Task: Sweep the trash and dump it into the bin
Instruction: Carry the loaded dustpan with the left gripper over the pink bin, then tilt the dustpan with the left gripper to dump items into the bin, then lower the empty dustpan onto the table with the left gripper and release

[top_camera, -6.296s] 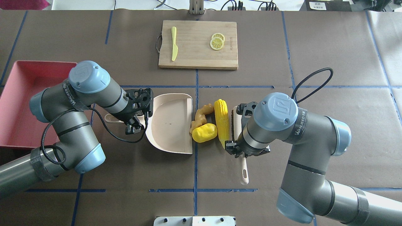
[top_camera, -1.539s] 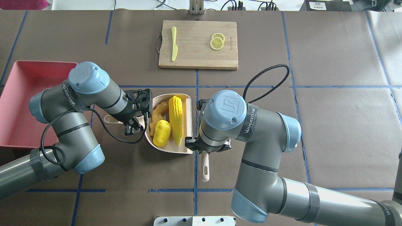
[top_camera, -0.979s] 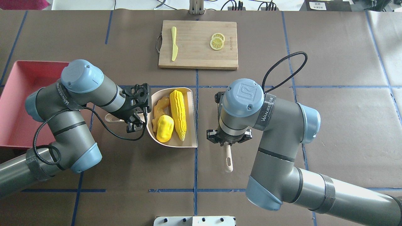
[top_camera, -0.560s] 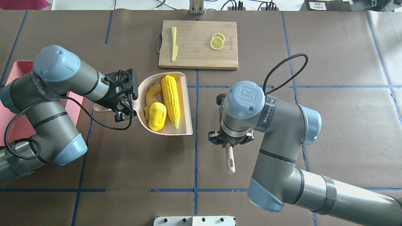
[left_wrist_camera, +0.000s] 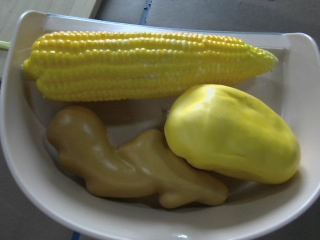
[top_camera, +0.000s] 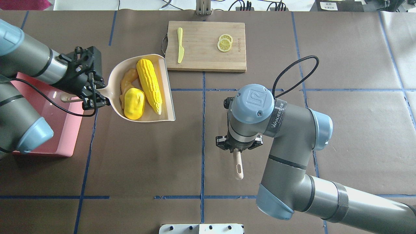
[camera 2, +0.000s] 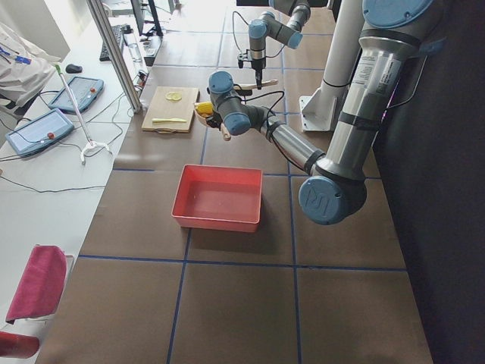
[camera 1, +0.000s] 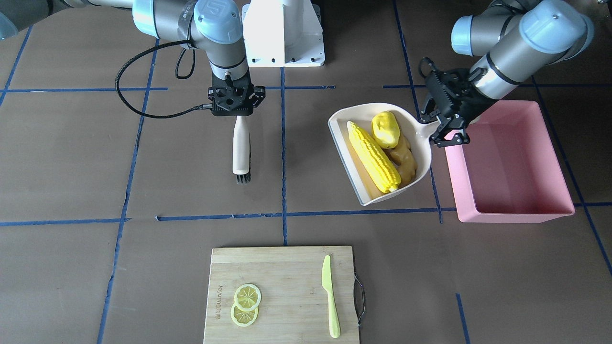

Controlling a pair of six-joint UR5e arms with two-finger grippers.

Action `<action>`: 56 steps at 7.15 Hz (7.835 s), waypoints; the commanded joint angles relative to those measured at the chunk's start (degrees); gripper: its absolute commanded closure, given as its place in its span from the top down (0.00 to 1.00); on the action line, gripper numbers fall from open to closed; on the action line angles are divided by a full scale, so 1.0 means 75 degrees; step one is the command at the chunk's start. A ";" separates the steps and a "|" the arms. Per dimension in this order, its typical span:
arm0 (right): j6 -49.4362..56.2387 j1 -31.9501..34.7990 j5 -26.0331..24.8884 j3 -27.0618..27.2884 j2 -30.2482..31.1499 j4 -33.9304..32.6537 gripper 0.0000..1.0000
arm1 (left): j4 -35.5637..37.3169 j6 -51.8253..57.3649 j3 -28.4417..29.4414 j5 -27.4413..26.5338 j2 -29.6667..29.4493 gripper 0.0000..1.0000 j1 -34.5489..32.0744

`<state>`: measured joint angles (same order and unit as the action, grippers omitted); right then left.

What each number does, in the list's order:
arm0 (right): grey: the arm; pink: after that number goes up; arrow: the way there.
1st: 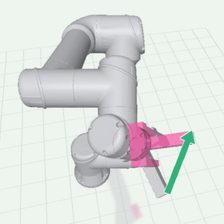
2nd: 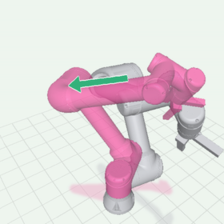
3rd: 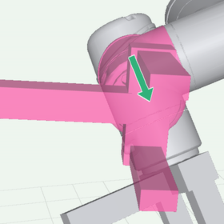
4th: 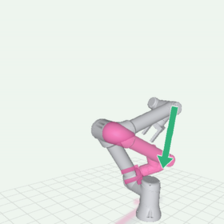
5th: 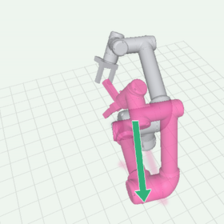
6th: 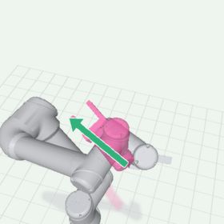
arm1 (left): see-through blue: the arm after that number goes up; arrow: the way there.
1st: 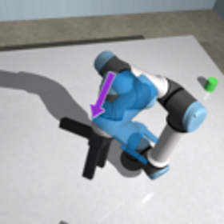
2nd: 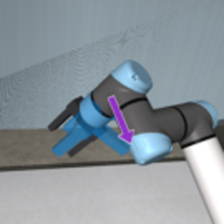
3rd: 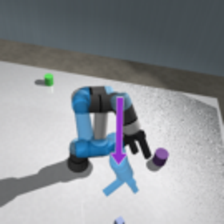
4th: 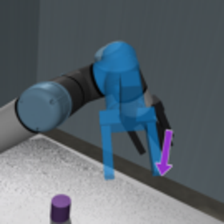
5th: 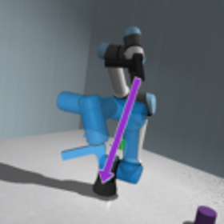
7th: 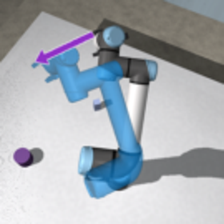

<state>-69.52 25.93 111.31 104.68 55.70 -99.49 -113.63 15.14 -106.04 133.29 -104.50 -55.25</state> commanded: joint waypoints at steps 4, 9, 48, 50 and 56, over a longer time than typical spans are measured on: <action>0.0000 0.0000 0.0018 0.0093 0.0014 0.0000 0.00 | 0.0185 0.3319 0.0438 0.0603 0.1428 0.00 -0.2251; 0.0000 0.0000 0.0018 0.0106 0.0014 0.0000 0.00 | 0.1451 0.6262 0.0827 -0.0270 0.1746 0.00 -0.3391; -0.0141 -0.0094 -0.0052 0.0270 0.0131 0.0047 0.00 | 0.3349 0.0137 -0.0872 -0.1530 -0.1289 1.00 0.1688; -0.0141 -0.0094 -0.0064 0.0258 0.0131 0.0047 0.00 | 0.3385 0.1429 -0.0838 -0.1472 -0.0403 1.00 0.0518; -0.0141 -0.0094 -0.0052 0.0258 0.0190 0.0059 0.00 | 0.3432 0.0818 0.1443 -0.0209 0.1439 1.00 -0.4113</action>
<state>-70.52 25.23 110.92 106.64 57.15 -99.06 -87.96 22.86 -99.13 128.55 -95.85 -80.44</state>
